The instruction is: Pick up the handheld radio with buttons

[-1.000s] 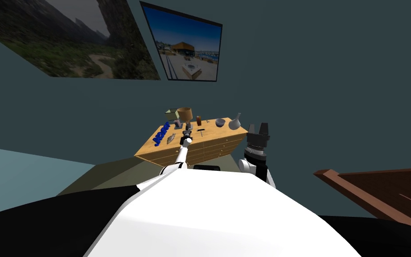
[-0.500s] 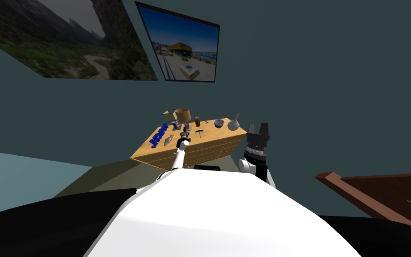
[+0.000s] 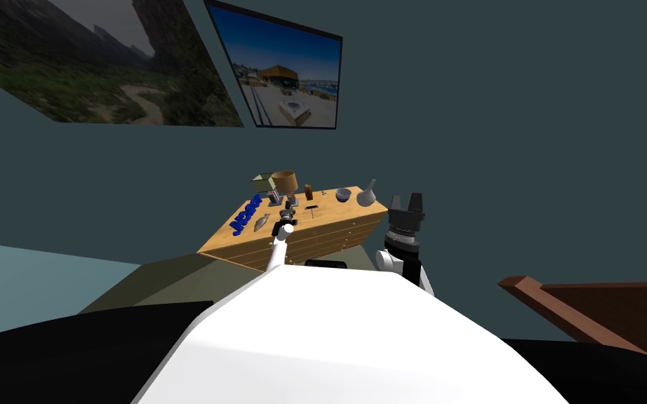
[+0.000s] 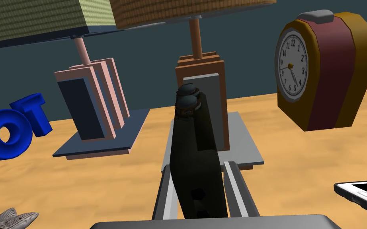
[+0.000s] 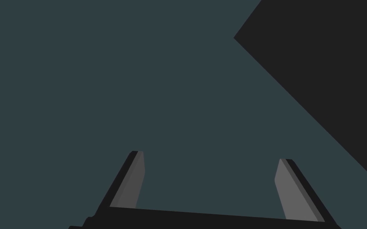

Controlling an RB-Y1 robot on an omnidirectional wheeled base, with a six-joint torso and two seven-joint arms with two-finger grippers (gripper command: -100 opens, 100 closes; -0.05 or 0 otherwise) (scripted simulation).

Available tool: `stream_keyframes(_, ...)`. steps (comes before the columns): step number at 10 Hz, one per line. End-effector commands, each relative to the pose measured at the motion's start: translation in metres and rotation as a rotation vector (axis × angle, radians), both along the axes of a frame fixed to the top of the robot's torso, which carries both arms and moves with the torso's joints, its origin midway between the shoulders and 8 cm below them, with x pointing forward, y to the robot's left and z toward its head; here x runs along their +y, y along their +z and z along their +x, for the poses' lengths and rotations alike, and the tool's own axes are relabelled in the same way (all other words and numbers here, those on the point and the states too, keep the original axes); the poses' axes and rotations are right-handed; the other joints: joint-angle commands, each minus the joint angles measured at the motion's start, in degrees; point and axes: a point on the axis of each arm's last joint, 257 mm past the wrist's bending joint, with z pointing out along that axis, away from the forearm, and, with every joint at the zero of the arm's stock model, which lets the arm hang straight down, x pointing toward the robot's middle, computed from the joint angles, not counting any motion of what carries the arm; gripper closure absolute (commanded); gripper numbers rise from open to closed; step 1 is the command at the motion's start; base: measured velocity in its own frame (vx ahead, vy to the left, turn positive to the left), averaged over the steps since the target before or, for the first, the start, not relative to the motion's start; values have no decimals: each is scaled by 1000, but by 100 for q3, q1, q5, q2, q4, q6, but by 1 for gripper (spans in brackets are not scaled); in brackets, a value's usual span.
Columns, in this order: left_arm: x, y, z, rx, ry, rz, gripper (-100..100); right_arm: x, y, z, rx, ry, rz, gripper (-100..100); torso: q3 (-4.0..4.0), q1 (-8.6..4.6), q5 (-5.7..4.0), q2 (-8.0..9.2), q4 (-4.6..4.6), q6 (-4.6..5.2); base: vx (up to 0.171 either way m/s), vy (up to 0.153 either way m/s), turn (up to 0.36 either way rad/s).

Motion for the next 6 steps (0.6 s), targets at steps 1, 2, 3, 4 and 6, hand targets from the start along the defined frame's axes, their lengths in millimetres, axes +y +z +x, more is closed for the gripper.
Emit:
stream_keyframes(1, 5, 2, -10, 0, 0, 4, 100, 0, 0, 0, 0, 0, 0, 0, 0, 0, 0, 0, 0, 0, 46, -39, -3)
stream_keyframes(2, 6, 11, -9, -17, 1, 9, 100, 0, 0, 0, 0, 0, 0, 0, -1, -1, -2, -2, 1, 0, 16, -23, 4)
stream_keyframes(3, 7, 2, -22, 9, -12, 2, 100, 0, 0, 0, 0, 0, 0, 0, 5, 1, -4, 5, 5, 1, 29, -40, -21)
stream_keyframes(4, 11, 13, -26, -11, -6, 13, 100, 0, 0, 0, 0, 0, 0, 0, 4, -3, -3, 6, 3, 0, 35, -46, 0)
stream_keyframes(6, 11, 10, -24, -5, -7, 9, 0, 0, 0, 0, 0, 0, 0, 0, 5, 1, -3, 7, 5, 3, 7, -9, 4)
